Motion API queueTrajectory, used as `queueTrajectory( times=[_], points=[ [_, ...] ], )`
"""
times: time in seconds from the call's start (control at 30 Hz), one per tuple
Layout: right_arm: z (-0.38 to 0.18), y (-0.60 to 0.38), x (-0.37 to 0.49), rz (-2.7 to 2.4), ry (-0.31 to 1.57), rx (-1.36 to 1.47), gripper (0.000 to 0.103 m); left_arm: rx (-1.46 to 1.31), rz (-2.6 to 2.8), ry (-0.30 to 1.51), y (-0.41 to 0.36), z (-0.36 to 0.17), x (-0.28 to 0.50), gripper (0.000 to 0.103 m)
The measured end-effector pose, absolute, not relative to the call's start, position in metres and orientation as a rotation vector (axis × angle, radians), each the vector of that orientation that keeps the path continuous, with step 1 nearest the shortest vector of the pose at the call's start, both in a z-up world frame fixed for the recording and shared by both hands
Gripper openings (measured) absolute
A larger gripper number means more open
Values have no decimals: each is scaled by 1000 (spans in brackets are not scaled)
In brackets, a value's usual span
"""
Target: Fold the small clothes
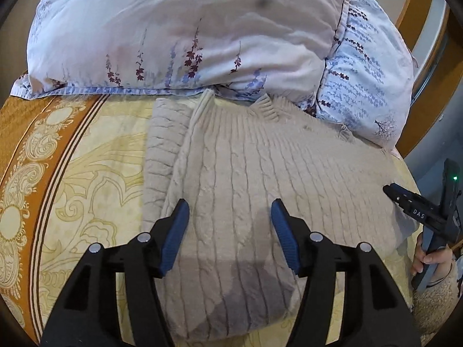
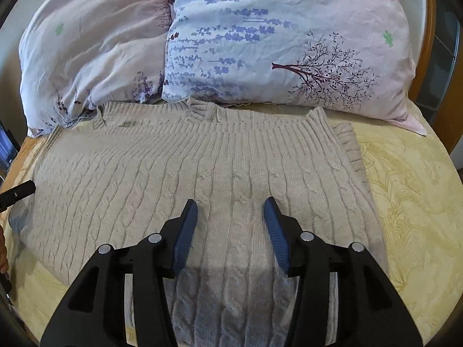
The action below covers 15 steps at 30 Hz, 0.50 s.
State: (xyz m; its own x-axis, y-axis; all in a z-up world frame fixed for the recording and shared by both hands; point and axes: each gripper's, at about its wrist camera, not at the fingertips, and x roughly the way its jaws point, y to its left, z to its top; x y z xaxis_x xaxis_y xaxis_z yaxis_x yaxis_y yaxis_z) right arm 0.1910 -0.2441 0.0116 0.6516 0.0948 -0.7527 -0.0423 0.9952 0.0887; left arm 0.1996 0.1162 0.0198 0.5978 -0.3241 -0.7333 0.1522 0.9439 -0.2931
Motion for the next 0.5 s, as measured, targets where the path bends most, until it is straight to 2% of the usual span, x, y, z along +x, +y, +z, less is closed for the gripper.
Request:
queueTrajectory(
  times=[0.2, 0.5],
  points=[
    [12, -247, 192, 87, 853, 94, 52, -480, -264, 838, 160, 29, 207, 60],
    [12, -245, 192, 95, 852, 101, 57, -727, -211, 948, 198, 1, 233, 60]
  ],
)
